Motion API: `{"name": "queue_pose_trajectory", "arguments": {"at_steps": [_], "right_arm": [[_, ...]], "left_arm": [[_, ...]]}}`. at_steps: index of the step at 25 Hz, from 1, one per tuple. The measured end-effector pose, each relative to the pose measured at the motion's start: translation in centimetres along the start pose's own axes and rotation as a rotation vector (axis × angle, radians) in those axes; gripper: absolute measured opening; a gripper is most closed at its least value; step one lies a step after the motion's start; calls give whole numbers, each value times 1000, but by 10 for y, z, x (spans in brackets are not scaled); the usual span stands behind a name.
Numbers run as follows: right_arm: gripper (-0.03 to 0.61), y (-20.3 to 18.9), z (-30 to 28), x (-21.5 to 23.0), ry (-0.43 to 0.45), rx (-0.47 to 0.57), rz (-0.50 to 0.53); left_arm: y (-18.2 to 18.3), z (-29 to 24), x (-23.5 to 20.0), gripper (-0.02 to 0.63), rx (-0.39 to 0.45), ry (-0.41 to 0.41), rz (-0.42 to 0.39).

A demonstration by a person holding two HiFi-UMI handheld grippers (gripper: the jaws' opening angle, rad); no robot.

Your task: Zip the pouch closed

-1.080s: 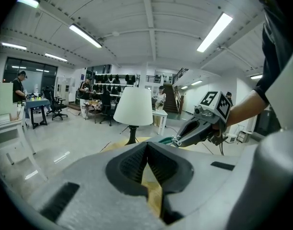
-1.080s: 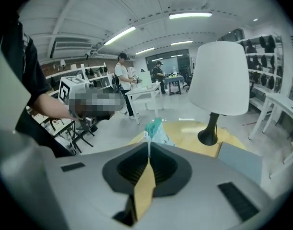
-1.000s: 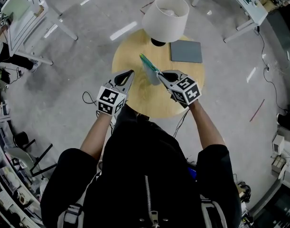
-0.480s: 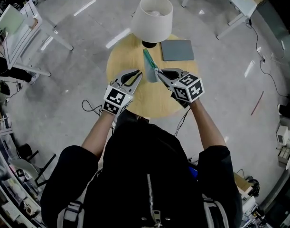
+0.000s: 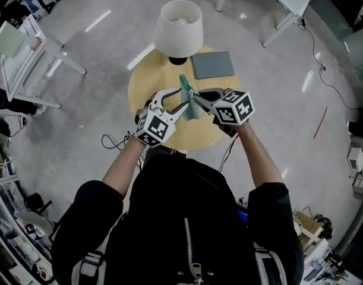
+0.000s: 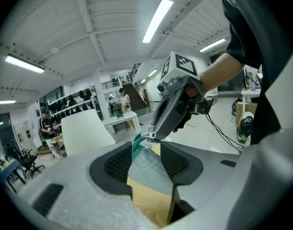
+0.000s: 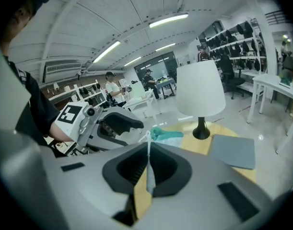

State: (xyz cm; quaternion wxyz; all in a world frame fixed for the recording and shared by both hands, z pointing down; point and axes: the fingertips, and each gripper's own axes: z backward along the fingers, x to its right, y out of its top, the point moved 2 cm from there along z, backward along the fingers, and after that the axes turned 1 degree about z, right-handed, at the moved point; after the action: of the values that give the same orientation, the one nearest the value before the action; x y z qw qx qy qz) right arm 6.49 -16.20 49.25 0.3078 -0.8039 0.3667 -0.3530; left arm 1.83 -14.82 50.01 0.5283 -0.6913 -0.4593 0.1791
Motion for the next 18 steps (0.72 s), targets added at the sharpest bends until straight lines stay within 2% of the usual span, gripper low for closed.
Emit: {"name": "queue_pose_trajectory", "arguments": {"at_steps": [4,8,11,18], "right_arm": [[15,-7,2,-8,22,-21,-24],[15,-14,2,-10,20,-32,-24],[15,-18,3,-11,15,-39,-23],[15,-26,3,-15,12,-60,-16]], "left_arm": [[2,-8,12,181,-24,-21,-118],[3,-11,18,166,-22,-18,-156],[4,-9,21,116,-7,-20,-155],[7,-5,26,89,28,-43,-84]]}}
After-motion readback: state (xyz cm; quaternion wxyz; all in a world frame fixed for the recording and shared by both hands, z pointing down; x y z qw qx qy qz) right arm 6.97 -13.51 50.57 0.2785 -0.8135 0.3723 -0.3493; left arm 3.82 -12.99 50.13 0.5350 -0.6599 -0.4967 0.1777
